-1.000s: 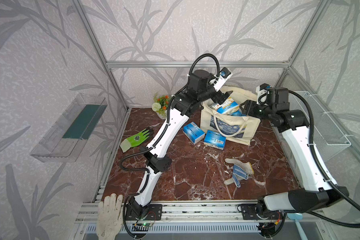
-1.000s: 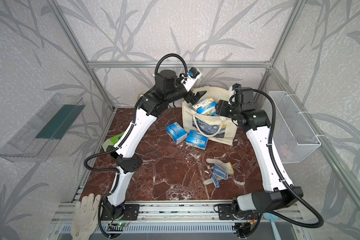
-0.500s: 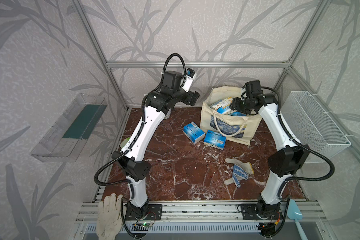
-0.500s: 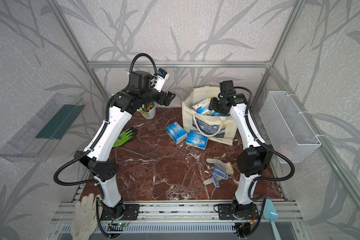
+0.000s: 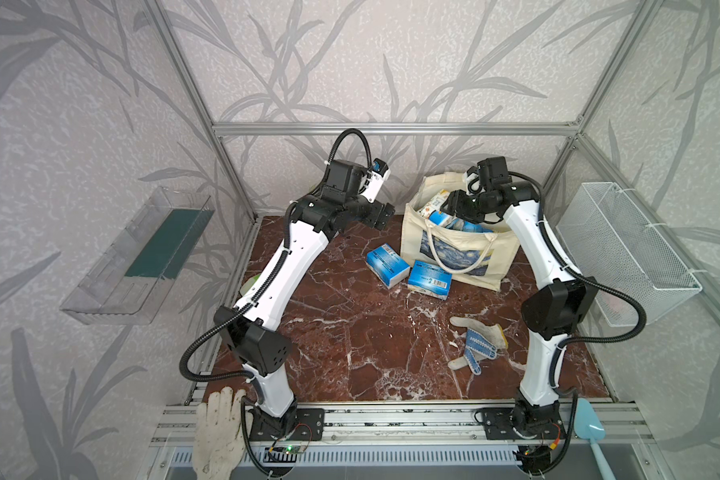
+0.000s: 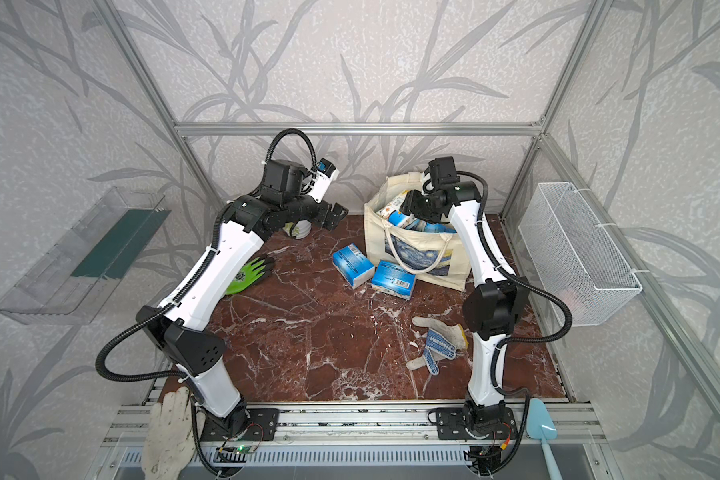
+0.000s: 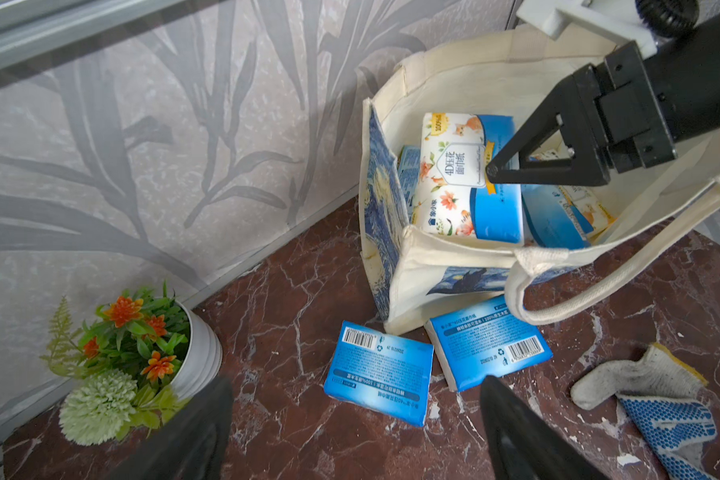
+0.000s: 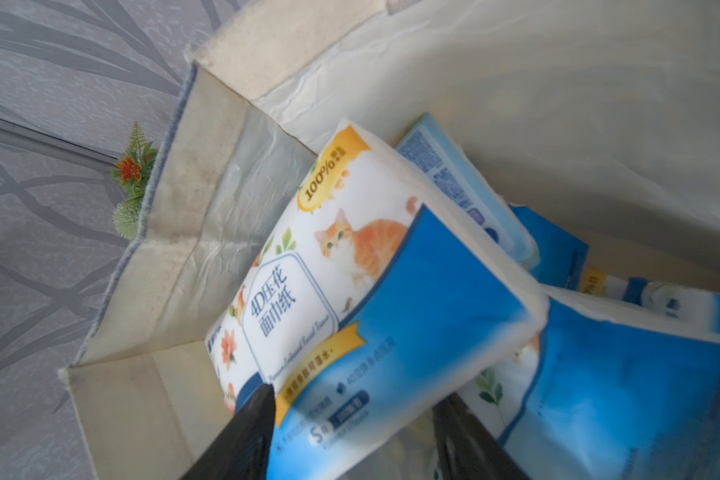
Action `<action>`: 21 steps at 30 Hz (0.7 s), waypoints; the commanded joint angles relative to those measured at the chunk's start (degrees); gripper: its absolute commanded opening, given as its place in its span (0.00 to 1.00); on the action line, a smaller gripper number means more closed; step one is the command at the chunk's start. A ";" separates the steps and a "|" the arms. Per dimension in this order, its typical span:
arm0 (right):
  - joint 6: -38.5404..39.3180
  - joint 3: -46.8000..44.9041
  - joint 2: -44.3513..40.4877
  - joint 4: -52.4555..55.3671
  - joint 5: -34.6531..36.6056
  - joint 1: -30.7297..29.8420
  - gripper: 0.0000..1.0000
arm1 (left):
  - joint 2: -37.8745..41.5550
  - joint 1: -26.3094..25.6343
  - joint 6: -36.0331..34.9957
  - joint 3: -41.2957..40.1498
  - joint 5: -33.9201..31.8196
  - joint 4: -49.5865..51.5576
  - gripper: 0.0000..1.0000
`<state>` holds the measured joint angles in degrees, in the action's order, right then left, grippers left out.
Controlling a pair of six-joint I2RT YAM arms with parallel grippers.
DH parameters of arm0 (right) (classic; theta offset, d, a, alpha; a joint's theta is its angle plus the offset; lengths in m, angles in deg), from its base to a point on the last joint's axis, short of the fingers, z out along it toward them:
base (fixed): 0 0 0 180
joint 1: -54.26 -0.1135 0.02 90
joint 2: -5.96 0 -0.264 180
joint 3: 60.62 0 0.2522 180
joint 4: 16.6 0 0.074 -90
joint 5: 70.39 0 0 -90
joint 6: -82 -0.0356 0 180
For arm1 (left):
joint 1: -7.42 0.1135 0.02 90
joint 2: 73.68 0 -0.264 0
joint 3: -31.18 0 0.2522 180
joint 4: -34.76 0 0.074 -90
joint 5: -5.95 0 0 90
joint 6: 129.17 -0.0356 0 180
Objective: Put tissues into the canvas bag
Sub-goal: Place the pack of facial tissues in the canvas bag.
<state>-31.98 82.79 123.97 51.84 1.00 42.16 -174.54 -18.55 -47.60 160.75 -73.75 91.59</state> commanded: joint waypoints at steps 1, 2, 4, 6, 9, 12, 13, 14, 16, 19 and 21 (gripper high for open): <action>0.54 4.14 1.30 1.98 -1.04 -0.47 0.63 | 3.24 0.44 -0.98 -2.97 -0.51 -1.06 0.91; 0.52 5.29 1.89 2.49 -0.65 -0.47 0.65 | 3.72 0.42 -1.14 -4.27 -0.63 -1.43 0.91; 0.59 6.38 2.37 2.76 -0.47 -0.56 0.68 | 4.64 0.42 -1.61 -6.44 -1.06 -2.16 0.91; 0.38 7.15 2.38 2.86 0.64 -0.56 0.71 | 5.27 0.49 -2.94 -8.12 -1.45 -2.36 0.91; 0.74 10.03 3.02 4.23 3.01 -0.43 0.73 | 6.04 0.66 -5.25 -10.03 -2.24 -2.47 0.95; 1.86 17.36 5.62 9.04 4.90 -0.46 0.74 | 7.22 1.00 -8.01 -12.60 -2.05 -2.77 0.96; 2.18 19.56 6.47 10.39 5.42 -0.46 0.75 | 7.58 1.18 -9.10 -13.65 -1.96 -2.93 0.97; 2.53 22.22 7.21 12.09 5.73 -0.46 0.75 | 7.90 1.35 -10.78 -14.91 -1.62 -3.04 0.99; 3.09 25.86 7.96 14.03 5.99 -0.40 0.77 | 8.24 2.22 -13.76 -17.11 -0.05 -3.35 1.00; 3.83 29.23 7.53 16.00 6.98 -0.32 0.79 | 8.75 5.09 -18.42 -20.61 7.18 -4.10 1.00; 4.27 30.20 5.97 16.90 7.34 -0.08 0.82 | 8.39 7.30 -22.43 -22.47 11.46 -4.65 0.99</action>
<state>-29.43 110.87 131.36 64.56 6.79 41.57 -167.11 -13.77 -62.50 140.37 -69.57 88.09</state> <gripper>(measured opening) 0.815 0.995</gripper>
